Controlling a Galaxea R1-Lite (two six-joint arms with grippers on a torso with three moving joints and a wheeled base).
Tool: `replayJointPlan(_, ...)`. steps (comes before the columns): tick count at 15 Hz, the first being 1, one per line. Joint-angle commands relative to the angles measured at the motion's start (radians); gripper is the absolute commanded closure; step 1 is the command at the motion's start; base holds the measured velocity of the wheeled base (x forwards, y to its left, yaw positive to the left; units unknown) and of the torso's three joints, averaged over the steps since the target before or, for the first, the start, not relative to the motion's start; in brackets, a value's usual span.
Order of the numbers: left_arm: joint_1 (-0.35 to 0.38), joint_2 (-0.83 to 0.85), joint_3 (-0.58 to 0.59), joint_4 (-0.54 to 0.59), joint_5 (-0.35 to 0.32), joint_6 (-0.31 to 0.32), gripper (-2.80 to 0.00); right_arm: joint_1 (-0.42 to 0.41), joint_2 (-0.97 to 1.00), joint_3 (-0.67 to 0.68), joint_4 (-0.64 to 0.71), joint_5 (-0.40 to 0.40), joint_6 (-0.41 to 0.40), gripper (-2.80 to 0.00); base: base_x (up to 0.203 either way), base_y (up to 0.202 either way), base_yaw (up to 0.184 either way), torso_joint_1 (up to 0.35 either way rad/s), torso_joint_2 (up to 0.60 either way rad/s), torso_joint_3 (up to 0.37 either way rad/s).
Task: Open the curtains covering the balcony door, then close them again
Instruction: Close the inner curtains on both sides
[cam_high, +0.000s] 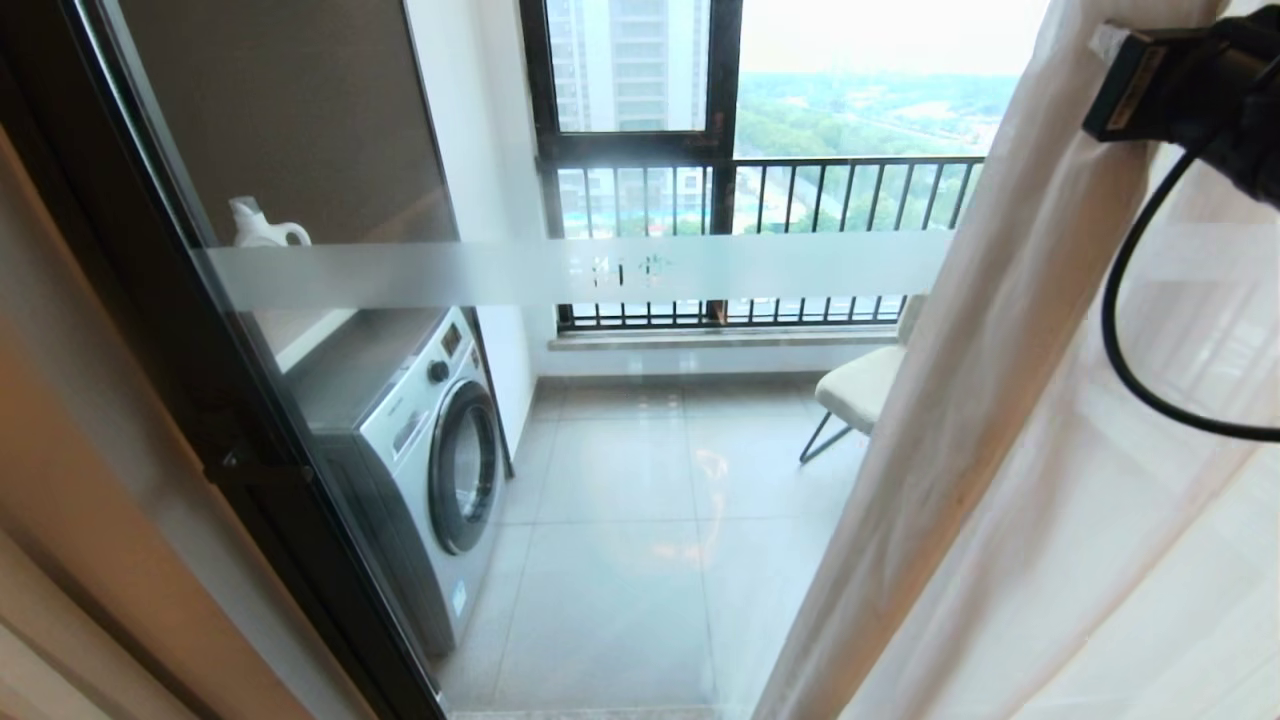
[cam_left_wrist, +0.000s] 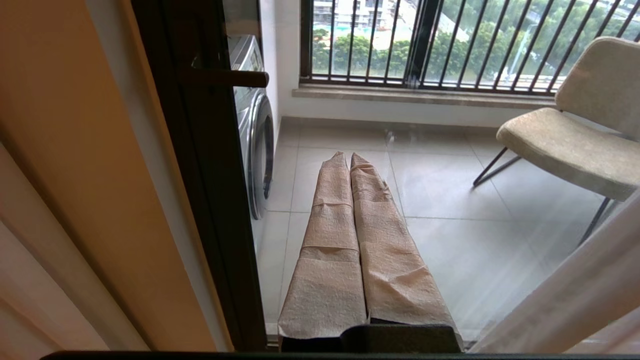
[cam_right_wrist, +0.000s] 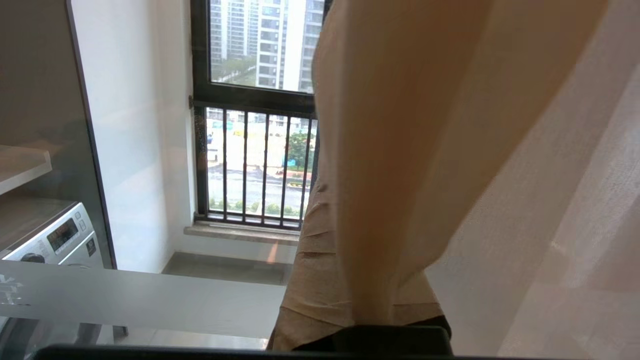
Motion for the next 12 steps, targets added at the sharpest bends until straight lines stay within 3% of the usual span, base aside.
replayJointPlan(1,0.000,0.000,0.000,0.000,0.001,-0.001,0.00,-0.002,-0.043,0.013,-0.003,-0.001,-0.002,0.00,0.000,0.000,0.000,0.000,0.00,0.000)
replayJointPlan(2,0.000,0.000,0.000,0.000,0.001,-0.001,0.00,-0.001,-0.051,0.021,-0.001,-0.001,-0.002,-2.80,0.000,0.000,0.000,0.000,0.00,0.000)
replayJointPlan(12,0.000,0.000,0.000,0.000,0.001,-0.001,0.00,-0.001,-0.225,0.192,0.000,-0.001,-0.002,-2.80,0.000,0.000,0.000,0.000,0.00,0.000)
